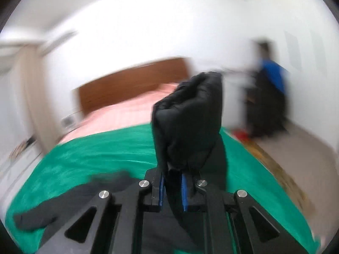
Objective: Fold large clothes
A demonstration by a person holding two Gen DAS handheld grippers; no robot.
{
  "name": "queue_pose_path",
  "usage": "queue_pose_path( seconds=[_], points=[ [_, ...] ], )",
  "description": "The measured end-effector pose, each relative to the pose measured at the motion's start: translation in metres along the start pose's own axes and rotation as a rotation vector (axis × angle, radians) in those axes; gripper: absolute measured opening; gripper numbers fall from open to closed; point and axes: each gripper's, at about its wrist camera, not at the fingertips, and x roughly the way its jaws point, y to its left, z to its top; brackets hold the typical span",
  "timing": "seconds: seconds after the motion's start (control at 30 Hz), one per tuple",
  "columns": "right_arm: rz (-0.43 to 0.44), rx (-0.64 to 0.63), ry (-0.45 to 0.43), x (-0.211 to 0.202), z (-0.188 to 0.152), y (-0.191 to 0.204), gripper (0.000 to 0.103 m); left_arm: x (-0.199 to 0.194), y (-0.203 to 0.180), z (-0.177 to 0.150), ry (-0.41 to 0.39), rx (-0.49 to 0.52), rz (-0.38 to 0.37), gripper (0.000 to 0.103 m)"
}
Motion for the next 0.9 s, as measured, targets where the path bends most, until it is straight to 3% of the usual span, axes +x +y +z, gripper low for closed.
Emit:
queue_pose_path(
  seconds=[0.1,0.17,0.2,0.3,0.4,0.47,0.57,0.67,0.73,0.9],
  points=[
    [0.169,-0.138,0.023,0.034,0.013,0.121,0.013,-0.005,0.006,0.001,-0.019,-0.010,-0.003,0.103],
    [0.257,-0.190,0.071,0.070,-0.006,0.201,0.014,-0.005,0.009,0.000,-0.024,-0.009,0.005,0.103],
    [0.279,-0.190,0.095,0.082,-0.017,0.221,0.017,-0.004,0.012,-0.001,-0.019,-0.006,0.010,0.103],
    [0.377,-0.177,0.308,0.136,-0.083,0.288,0.079,0.002,0.019,-0.004,0.003,-0.008,0.020,0.103],
    [0.430,-0.155,0.422,0.150,-0.150,0.319,0.079,0.003,0.029,-0.003,0.013,-0.031,0.037,0.103],
    [0.436,-0.173,0.462,0.145,-0.180,0.316,0.079,0.001,0.036,-0.002,0.007,-0.061,0.036,0.103],
    [0.405,-0.178,0.453,0.118,-0.199,0.269,0.081,0.001,0.044,0.002,0.004,-0.106,0.021,0.103],
    [0.336,-0.135,0.409,0.068,-0.221,0.208,0.082,-0.002,0.042,0.004,-0.016,-0.114,0.004,0.103],
    [0.295,-0.111,0.364,0.031,-0.234,0.176,0.089,-0.006,0.037,0.003,-0.033,-0.110,-0.008,0.103],
    [0.218,-0.144,0.285,-0.026,-0.261,0.134,0.090,-0.009,0.014,0.001,-0.051,-0.078,-0.036,0.103]
  ],
)
